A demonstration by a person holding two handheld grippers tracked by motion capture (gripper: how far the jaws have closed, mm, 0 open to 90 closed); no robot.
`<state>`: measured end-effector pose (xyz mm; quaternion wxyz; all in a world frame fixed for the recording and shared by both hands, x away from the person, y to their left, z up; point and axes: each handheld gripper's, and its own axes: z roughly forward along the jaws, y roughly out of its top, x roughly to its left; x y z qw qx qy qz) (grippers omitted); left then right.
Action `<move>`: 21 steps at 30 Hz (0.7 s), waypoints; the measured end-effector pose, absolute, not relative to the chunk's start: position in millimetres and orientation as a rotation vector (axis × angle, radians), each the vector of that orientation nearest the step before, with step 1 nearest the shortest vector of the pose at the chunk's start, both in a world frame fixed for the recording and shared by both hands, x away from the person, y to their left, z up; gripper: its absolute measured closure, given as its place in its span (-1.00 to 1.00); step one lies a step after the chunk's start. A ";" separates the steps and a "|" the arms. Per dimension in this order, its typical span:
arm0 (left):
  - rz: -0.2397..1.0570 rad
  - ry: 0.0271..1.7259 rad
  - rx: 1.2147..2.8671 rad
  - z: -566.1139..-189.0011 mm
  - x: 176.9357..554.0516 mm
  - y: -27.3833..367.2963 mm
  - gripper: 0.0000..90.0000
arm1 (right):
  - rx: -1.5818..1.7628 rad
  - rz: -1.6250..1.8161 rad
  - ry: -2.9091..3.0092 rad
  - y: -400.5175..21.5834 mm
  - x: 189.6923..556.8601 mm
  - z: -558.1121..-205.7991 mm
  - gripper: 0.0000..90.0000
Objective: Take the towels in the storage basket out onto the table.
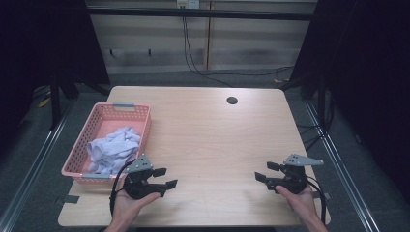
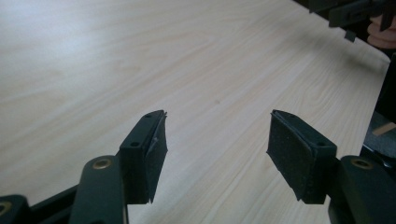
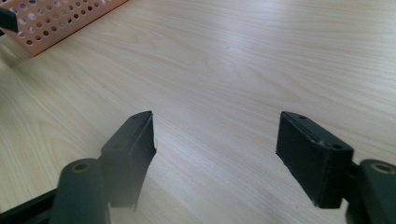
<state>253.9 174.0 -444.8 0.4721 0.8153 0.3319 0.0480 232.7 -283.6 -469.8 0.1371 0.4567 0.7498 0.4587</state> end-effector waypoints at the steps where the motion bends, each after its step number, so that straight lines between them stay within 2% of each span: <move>1: 0.118 0.813 1.996 -444.8 253.9 174.0 -0.16 | 1.322 1.328 2.170 -283.6 232.7 -469.8 -0.41; 8: 0.131 0.821 1.989 -427.7 258.4 197.3 -0.15 | 1.294 1.343 2.226 -277.1 231.7 -466.3 -0.42; 16: 0.148 0.856 1.981 -410.0 273.8 226.0 -0.27 | 1.306 1.328 2.234 -276.4 234.8 -469.0 -0.46; 21: 0.220 0.892 1.992 -394.5 284.1 245.9 -0.33 | 1.296 1.328 2.251 -275.2 234.6 -469.6 -0.46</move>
